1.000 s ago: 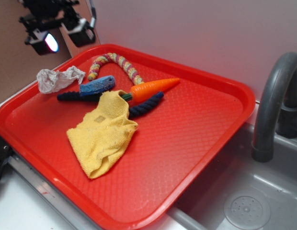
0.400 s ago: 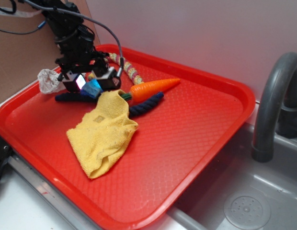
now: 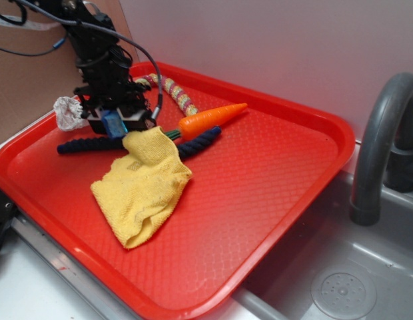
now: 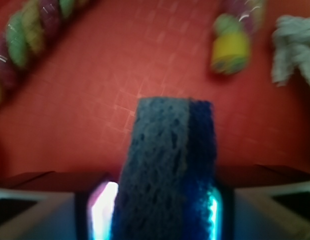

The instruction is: Grab the blue sponge.

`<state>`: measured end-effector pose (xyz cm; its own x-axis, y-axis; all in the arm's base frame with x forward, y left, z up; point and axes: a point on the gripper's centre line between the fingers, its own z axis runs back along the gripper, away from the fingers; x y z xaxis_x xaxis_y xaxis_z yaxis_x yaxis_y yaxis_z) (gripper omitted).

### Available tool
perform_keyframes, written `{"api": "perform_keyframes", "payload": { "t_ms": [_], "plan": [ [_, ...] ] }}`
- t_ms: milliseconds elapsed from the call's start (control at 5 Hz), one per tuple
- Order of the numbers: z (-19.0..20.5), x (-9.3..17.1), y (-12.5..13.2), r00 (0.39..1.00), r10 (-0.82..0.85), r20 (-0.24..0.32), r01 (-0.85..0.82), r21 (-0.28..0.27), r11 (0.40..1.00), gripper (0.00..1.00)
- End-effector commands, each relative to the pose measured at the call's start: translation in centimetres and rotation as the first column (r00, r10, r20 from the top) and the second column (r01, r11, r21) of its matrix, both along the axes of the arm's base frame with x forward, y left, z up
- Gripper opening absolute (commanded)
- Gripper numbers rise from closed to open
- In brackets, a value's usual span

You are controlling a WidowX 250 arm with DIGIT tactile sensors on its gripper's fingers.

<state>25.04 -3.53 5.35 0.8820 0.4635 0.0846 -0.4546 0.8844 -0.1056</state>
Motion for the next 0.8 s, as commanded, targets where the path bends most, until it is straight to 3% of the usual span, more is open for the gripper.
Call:
{"api": "perform_keyframes", "payload": {
  "t_ms": [0,200,400,600],
  "plan": [
    [10.6,0.1,0.7,0.987,0.026,0.156,-0.023,-0.024,0.999,0.0],
    [15.6,-1.6,-0.5,0.964,-0.228,0.136,0.226,0.03,0.974,0.0],
    [18.8,-4.2,-2.0,0.871,-0.461,0.167,0.457,0.066,0.887,0.0],
    [19.7,-6.3,-1.9,0.746,-0.619,0.245,0.626,0.056,0.777,0.0]
  ]
}}
